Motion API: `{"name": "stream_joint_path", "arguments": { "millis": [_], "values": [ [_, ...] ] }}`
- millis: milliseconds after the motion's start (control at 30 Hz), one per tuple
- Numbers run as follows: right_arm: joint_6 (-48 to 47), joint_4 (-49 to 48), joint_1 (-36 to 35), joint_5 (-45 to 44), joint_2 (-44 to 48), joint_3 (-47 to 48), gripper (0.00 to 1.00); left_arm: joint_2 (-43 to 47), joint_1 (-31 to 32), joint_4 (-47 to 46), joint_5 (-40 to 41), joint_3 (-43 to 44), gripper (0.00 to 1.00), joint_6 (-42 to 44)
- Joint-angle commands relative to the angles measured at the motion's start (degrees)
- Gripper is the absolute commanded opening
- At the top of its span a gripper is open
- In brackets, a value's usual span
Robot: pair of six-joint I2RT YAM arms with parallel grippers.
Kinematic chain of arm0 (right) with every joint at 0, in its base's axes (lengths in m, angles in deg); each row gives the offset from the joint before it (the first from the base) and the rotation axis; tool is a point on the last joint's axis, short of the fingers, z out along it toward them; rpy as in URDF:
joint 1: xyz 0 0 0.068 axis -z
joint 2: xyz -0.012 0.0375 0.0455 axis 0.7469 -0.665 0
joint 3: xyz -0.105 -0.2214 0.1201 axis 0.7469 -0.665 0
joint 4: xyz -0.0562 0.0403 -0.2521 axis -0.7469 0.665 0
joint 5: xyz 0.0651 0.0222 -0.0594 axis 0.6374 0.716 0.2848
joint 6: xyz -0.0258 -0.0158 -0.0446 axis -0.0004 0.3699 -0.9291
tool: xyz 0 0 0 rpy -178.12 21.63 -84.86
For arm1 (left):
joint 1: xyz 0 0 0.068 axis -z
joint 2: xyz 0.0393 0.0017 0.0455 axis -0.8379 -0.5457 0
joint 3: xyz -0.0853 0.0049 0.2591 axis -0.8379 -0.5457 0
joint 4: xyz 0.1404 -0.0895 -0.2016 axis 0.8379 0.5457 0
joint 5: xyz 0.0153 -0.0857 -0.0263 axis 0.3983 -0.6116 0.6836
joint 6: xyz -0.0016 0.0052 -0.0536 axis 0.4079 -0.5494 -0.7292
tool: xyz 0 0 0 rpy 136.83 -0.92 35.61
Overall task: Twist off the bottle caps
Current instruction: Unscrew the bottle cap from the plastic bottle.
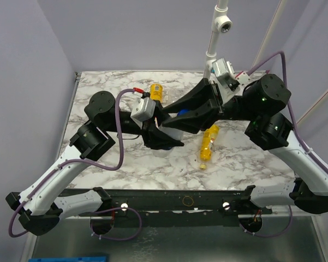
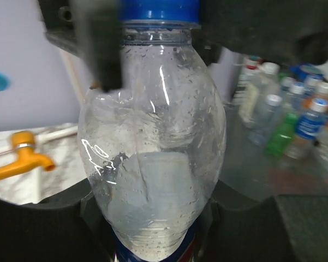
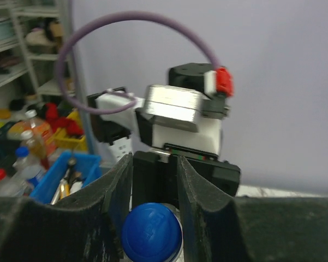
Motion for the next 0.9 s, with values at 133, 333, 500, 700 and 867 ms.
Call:
{"name": "stream_joint_path", "arguments": {
  "millis": [133, 333, 500, 700, 867],
  "values": [
    [2.4, -7.4, -0.8, 28.4, 0.6, 2.9, 0.01, -2.0, -0.7, 2.8, -19.9, 2.2, 0.00, -8.6],
    [-0.7, -0.5, -0.8, -8.5, 3.1, 2.4, 0.74, -0.7, -0.6, 4.9, -6.9, 0.7, 0.00, -0.1],
    [-0.2, 4.9, -0.8, -33.0, 2.3, 4.2, 0.86, 0.1, -0.7, 4.9, 13.9, -1.0, 0.00, 7.9],
    [0.9, 11.6, -0.8, -40.0, -2.1, 7.6, 0.79, 0.4, -0.7, 2.7, 23.1, -2.3, 0.00, 9.0],
    [1.6, 11.8, -0.8, -41.9, -3.7, 7.8, 0.73, 0.9, -0.7, 1.9, 23.7, -2.9, 0.00, 8.9]
  ]
}}
